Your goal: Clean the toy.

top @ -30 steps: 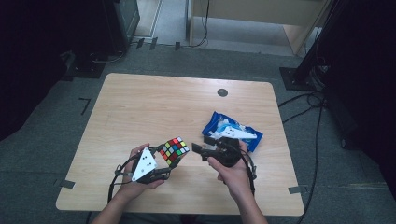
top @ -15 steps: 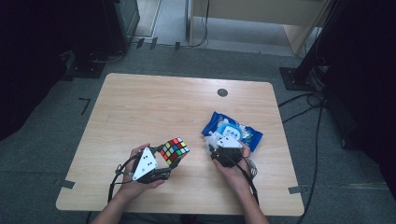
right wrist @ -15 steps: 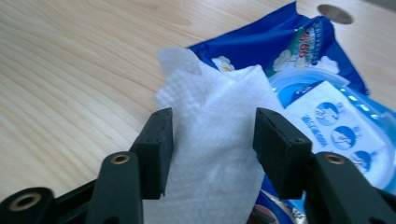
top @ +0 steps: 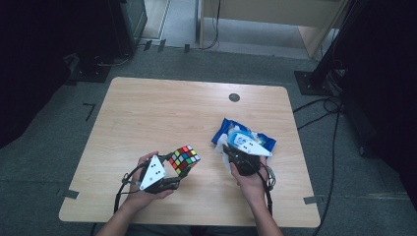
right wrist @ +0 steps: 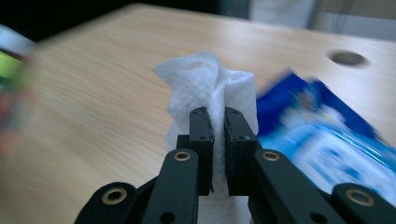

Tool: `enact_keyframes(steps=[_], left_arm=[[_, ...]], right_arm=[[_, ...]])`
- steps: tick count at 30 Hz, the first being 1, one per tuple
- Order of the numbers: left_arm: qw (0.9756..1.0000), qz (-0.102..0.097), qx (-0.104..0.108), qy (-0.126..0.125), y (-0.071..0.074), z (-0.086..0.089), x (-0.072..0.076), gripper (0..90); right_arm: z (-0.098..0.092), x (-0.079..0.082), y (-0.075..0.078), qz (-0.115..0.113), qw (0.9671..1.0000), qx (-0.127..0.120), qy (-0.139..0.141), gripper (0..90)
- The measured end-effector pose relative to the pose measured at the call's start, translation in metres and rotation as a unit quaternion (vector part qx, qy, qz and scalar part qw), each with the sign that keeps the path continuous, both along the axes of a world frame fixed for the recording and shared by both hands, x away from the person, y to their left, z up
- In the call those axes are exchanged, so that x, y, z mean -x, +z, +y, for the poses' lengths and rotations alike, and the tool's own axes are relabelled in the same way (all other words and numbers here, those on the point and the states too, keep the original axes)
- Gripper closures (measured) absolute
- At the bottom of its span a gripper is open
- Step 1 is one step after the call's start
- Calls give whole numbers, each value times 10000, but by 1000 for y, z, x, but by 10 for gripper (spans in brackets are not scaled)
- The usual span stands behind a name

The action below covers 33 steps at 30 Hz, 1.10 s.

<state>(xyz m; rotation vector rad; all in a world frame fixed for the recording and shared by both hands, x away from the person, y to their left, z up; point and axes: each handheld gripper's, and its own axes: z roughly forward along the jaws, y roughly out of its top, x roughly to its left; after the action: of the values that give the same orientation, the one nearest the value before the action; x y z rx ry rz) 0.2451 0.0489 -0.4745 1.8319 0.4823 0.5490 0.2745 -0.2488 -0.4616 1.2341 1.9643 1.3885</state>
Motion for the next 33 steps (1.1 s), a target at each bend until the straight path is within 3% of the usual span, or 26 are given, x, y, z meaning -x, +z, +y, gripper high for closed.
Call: enact_keyframes(steps=[2, 5, 8, 10, 14, 16, 18, 20, 24, 29, 33], left_arm=[[10000, 1, -20, -48, 0, -3, 2, 340], [9998, -33, -50, -177, 0, -9, 6, 340], [9996, -43, -74, -252, -1, -14, 10, 340], [9996, -33, -111, -253, -2, -13, 10, 340], [9997, -4, -91, -229, -2, -12, 8, 340], [9997, -19, -83, -233, -2, -12, 8, 340], [9997, -18, -54, -237, -1, -12, 8, 340], [9997, -27, -31, -239, 0, -11, 8, 340], [9997, -6, -36, -261, 0, -11, 9, 340], [9996, -33, 44, -289, 3, -9, 9, 340], [9996, 10, 61, -290, 1, -10, 8, 340]], right_arm=[[12, 8, 16, -107, 9987, -334, 376, 847], [34, 19, 33, -263, 9949, -479, 850, 847], [50, 23, 35, -147, 9918, -602, 1117, 846], [54, 25, 33, -48, 9913, -678, 1125, 847], [56, 28, 36, 221, 9827, -1231, 1363, 847], [62, 33, 42, 200, 9781, -1360, 1564, 847], [67, 38, 49, 120, 9763, -1317, 1714, 847], [70, 40, 53, 64, 9777, -1182, 1734, 846], [62, 33, 46, 188, 9804, -1228, 1529, 844], [51, 22, 32, 411, 9896, -999, 951, 840], [57, 27, 36, 331, 9913, -882, 919, 837]])
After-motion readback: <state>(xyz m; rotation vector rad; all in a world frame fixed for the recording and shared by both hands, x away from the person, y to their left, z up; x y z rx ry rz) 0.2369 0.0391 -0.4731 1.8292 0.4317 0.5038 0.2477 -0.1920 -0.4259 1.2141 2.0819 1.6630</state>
